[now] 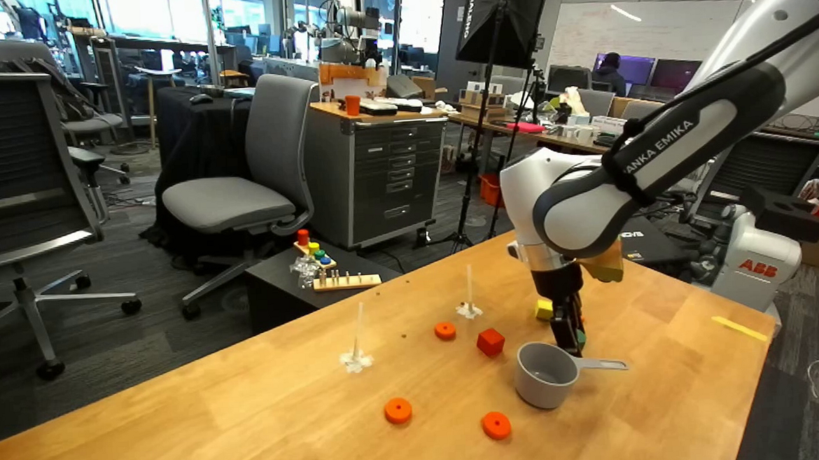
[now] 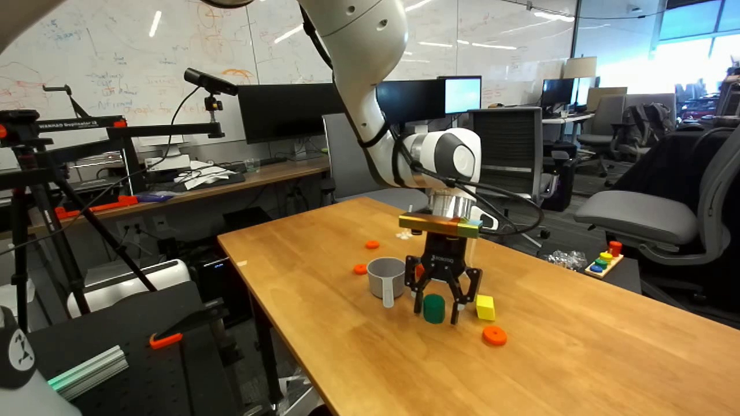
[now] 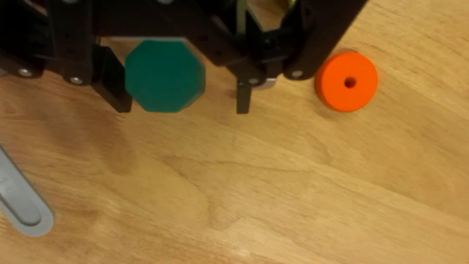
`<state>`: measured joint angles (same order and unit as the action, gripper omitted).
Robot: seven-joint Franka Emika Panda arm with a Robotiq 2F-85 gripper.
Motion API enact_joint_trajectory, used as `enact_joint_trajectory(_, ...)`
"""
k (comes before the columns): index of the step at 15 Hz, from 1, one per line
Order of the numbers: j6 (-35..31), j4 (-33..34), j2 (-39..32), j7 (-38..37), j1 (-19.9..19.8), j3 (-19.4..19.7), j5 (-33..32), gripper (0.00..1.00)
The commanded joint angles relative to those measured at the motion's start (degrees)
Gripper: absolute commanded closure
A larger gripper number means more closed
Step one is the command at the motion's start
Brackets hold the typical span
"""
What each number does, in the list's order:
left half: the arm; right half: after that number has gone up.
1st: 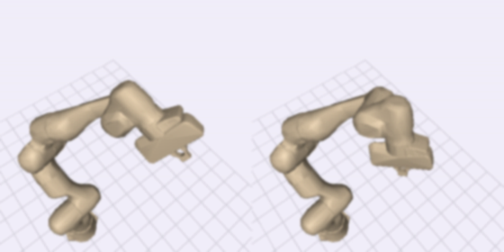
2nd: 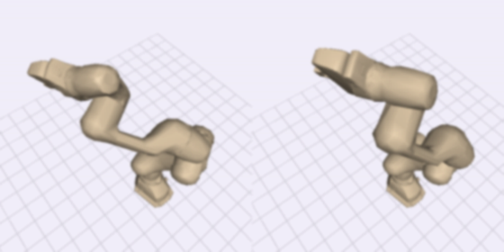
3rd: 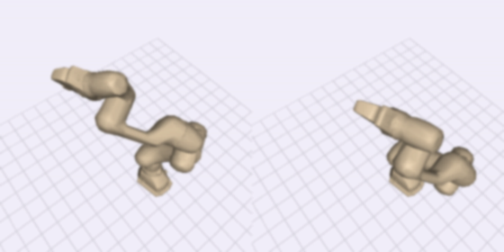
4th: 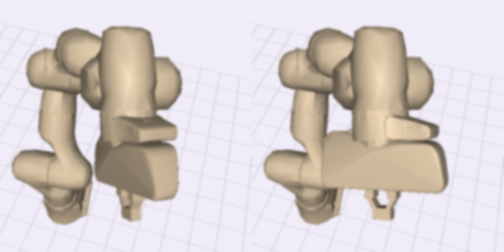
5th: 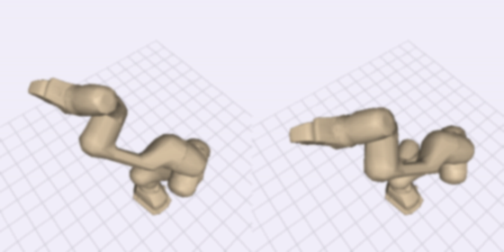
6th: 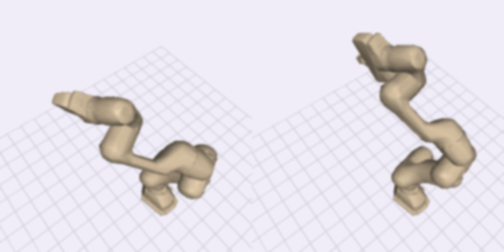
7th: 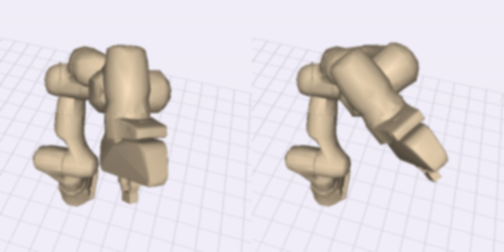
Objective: Put the blocks in the gray pot one at a time
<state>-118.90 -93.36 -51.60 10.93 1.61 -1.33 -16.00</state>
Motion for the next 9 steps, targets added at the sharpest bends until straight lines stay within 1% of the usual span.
enact_joint_trajectory(1,-1.4,0.8,-0.8,0.4,0.0,0.0,0.9,0.58)
enact_joint_trajectory(4,-1.4,0.4,-0.5,0.4,0.1,0.0,1.1,0.79)
enact_joint_trajectory(5,-1.5,0.3,-0.1,0.4,0.1,0.0,1.0,0.82)
enact_joint_trajectory(9,-1.4,-1.2,1.6,0.3,0.7,-0.4,0.9,0.82)
